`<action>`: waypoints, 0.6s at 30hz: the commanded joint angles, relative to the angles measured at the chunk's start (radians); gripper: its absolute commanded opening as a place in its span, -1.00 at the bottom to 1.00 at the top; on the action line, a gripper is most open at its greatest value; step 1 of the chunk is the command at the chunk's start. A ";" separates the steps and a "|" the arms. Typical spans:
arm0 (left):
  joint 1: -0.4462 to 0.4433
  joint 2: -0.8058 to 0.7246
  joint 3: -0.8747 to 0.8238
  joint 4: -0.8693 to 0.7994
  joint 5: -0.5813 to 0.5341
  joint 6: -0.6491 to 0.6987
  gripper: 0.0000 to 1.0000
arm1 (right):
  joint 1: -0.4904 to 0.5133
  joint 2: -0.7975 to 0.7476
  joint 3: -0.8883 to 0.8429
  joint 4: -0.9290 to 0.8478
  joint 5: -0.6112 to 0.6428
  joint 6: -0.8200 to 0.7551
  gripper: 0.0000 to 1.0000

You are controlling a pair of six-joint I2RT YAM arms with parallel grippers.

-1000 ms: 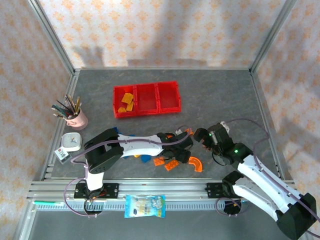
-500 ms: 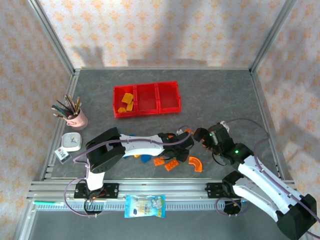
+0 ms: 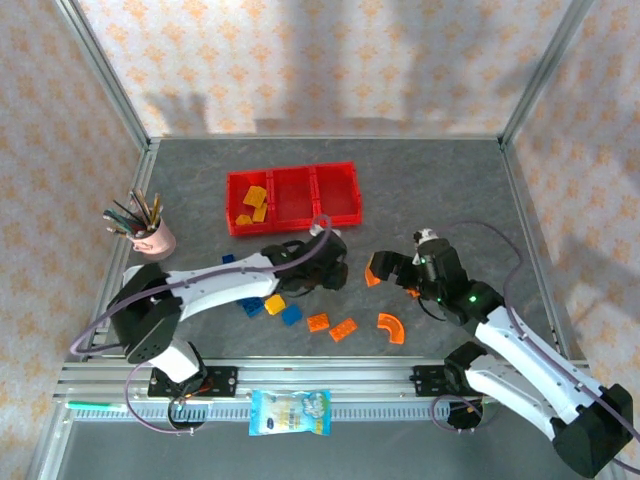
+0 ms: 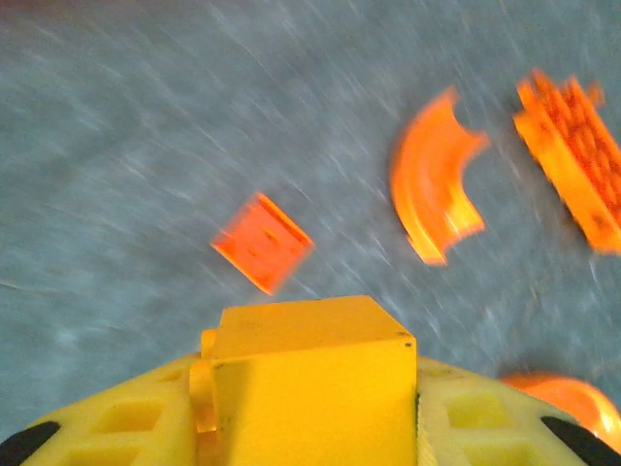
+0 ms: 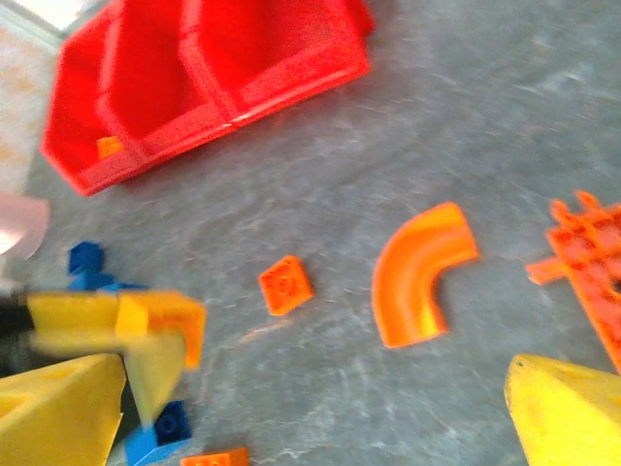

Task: Sort the legos into containers by color
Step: Place the lego in the container.

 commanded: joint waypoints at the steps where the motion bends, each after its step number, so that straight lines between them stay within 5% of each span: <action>1: 0.087 -0.065 -0.004 -0.035 -0.108 0.013 -0.22 | -0.005 0.047 0.035 0.149 -0.127 -0.112 0.99; 8: 0.308 -0.047 0.090 -0.025 -0.170 0.103 -0.22 | 0.008 0.191 0.052 0.367 -0.204 -0.137 0.99; 13: 0.479 0.031 0.134 0.074 -0.070 0.119 -0.22 | 0.022 0.303 0.089 0.459 -0.244 -0.137 0.99; 18: 0.585 0.170 0.252 0.062 -0.090 0.146 -0.23 | 0.027 0.379 0.111 0.501 -0.227 -0.128 0.99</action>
